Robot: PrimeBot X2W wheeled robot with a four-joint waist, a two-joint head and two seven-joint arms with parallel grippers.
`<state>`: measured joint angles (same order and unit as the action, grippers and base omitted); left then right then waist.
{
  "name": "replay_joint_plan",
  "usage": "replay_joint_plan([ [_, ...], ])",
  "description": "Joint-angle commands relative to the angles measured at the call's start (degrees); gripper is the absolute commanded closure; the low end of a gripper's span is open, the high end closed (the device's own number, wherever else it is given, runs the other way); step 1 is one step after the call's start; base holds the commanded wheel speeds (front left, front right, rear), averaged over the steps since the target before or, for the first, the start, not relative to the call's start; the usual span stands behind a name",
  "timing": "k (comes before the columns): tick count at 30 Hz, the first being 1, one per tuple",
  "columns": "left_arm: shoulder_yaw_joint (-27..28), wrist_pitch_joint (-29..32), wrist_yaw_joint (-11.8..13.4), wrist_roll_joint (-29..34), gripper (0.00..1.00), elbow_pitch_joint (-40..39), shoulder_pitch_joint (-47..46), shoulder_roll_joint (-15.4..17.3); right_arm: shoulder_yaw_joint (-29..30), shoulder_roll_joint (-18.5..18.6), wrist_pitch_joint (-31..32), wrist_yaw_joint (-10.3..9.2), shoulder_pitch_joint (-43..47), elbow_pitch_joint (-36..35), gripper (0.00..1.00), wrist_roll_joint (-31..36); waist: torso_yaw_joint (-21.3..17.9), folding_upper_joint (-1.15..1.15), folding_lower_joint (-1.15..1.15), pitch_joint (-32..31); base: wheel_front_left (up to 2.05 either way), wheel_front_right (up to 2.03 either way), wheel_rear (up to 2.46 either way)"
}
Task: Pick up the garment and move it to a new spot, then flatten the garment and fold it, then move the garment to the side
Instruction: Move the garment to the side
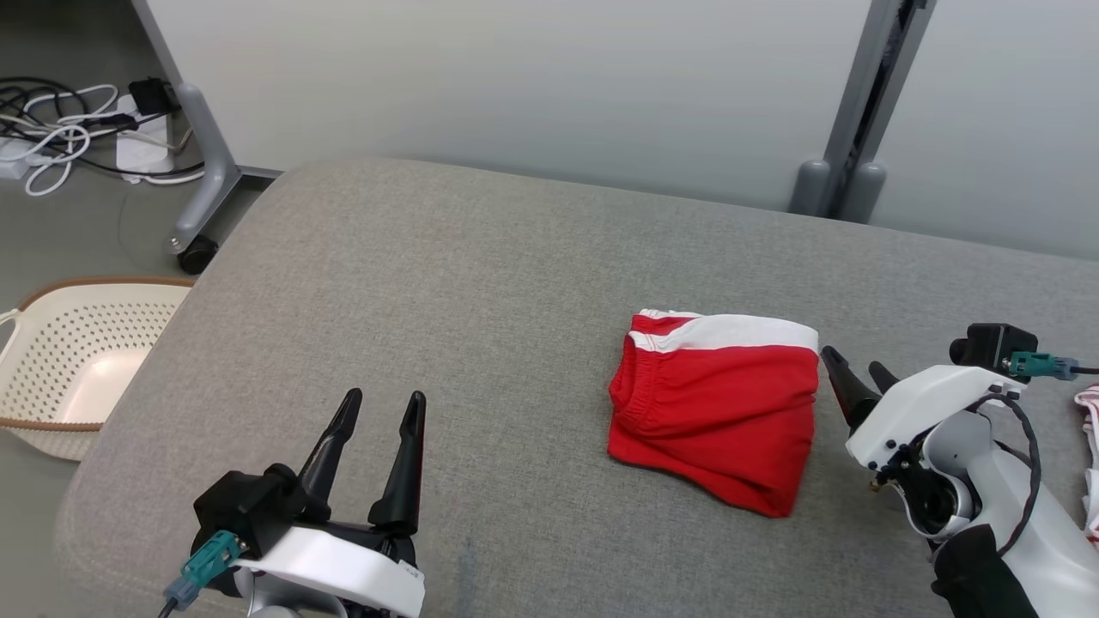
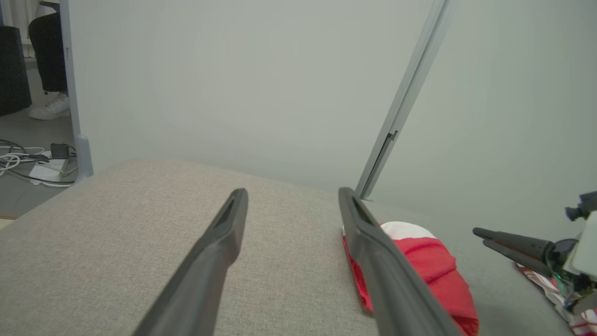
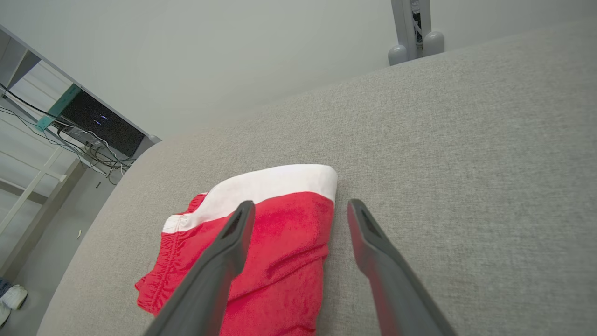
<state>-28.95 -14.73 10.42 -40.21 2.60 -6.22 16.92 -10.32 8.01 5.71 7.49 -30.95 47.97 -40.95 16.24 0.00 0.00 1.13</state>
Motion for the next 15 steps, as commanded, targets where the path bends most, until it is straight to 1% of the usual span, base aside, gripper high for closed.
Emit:
replay_joint_plan([
  [1, 0.13, -0.26, -0.2, 0.53, 0.0, 0.1, -0.93, -0.04, 0.7, -0.36, 0.47, 0.01, -0.73, 0.78, 0.0, 0.39, 0.68, 0.0, 0.0, 0.54, 0.0, 0.0, 0.0],
  [7, 0.27, -0.37, -0.7, 0.75, 0.0, 0.55, -1.29, -0.32, 3.02, -2.3, 4.32, 0.01, -1.51, 6.22, 0.0, 0.77, 1.21, 0.0, 0.0, 1.33, 0.0, 0.0, 0.0],
  [15, -0.17, -0.39, -1.3, 1.11, 0.0, 1.11, -2.23, -0.79, 4.64, -4.34, 8.07, 0.01, -4.13, 10.84, 0.0, -2.75, 1.63, 0.0, 0.0, 2.65, 0.0, 0.0, 0.0],
])
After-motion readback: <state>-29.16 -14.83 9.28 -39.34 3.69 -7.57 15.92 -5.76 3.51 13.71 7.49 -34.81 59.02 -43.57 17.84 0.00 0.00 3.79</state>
